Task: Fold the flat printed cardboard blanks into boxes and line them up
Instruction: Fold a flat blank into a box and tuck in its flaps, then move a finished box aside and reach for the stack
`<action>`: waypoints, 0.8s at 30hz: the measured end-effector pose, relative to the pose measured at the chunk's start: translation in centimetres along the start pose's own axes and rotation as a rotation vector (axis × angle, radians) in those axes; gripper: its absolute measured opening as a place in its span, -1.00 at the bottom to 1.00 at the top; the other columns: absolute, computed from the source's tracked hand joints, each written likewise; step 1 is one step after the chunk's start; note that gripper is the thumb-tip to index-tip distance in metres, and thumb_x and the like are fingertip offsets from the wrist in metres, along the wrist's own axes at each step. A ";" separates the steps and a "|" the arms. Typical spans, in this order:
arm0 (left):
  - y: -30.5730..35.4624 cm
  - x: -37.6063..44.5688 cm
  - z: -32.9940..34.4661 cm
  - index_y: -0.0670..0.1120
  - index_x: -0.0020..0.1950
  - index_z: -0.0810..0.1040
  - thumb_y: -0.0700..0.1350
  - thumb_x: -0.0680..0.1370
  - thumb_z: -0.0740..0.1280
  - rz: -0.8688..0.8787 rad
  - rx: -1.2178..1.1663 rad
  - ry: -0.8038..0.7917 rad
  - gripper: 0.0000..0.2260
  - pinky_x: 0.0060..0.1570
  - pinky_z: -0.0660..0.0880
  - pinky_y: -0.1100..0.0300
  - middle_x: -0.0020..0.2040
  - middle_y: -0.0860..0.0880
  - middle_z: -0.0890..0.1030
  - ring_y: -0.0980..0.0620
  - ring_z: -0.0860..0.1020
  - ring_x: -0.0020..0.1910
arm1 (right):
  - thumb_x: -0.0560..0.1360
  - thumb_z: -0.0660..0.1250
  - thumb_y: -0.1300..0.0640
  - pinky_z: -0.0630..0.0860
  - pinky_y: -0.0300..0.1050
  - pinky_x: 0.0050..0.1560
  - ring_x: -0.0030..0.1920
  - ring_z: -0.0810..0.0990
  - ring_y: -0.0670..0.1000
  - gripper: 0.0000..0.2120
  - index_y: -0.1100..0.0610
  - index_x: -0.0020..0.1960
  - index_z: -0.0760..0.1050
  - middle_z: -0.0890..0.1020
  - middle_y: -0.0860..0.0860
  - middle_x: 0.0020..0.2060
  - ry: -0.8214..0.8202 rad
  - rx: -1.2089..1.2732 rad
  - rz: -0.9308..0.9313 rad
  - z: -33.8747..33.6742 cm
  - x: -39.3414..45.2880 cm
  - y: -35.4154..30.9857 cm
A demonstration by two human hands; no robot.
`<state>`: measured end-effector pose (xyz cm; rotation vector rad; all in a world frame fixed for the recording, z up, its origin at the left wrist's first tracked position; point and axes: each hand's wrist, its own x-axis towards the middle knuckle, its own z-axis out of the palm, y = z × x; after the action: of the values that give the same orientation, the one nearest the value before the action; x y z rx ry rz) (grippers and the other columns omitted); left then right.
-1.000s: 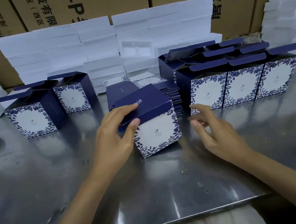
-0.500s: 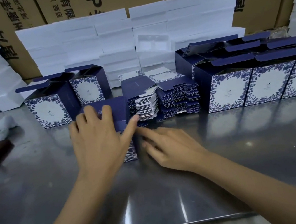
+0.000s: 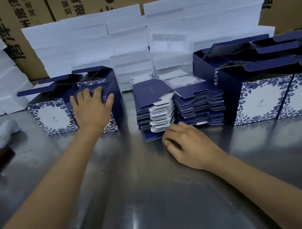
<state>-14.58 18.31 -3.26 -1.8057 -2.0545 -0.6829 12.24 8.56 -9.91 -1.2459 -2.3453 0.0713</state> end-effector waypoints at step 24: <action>1.1 -8.9 3.9 -0.06 0.56 0.28 0.13 0.62 0.05 0.307 -0.171 0.024 -0.46 0.57 -0.06 -0.10 0.62 -0.16 0.11 -0.18 0.02 0.62 | 0.62 0.23 0.15 0.45 -0.17 0.19 0.17 0.50 -0.11 -0.78 0.08 0.13 0.64 0.65 -0.11 0.12 0.026 0.184 0.122 -1.0 -1.6 0.8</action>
<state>-11.85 13.13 -11.04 -2.1356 -1.6942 -0.8032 14.11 7.57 -9.85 -1.2882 -2.1831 0.3025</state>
